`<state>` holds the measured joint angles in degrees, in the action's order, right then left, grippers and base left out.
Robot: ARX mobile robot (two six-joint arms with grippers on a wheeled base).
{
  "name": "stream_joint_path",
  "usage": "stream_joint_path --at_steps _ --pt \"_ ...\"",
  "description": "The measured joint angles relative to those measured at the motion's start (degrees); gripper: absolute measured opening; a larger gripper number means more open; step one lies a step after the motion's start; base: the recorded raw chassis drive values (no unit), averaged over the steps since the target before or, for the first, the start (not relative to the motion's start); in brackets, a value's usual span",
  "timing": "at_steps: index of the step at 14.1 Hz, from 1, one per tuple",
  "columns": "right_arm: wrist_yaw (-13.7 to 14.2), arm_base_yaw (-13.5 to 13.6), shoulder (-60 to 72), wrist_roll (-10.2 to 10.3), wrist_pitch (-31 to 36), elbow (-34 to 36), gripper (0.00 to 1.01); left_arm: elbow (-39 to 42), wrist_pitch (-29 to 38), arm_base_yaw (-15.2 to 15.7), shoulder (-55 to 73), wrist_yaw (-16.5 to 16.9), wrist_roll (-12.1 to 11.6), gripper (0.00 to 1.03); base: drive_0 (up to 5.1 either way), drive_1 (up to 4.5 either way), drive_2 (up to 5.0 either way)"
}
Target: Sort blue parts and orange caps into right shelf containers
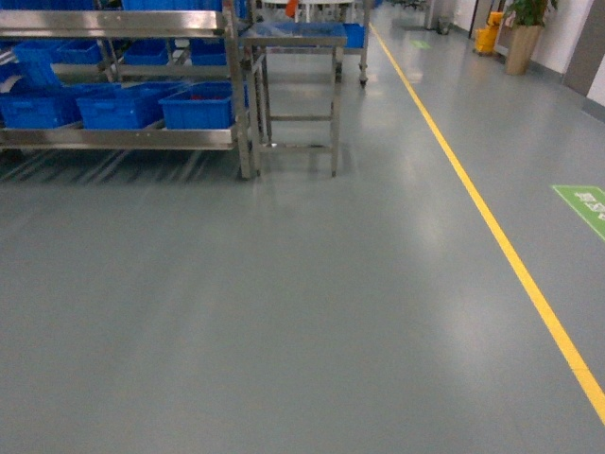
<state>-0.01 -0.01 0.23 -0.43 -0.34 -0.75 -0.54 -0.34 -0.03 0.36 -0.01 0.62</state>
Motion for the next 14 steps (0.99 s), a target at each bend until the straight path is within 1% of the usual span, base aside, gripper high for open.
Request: stream_joint_path --at_steps 14 --pt "0.0 0.0 0.0 0.0 0.0 0.0 0.44 0.0 0.0 0.0 0.0 0.0 0.0 0.44 0.0 4.27 -4.3"
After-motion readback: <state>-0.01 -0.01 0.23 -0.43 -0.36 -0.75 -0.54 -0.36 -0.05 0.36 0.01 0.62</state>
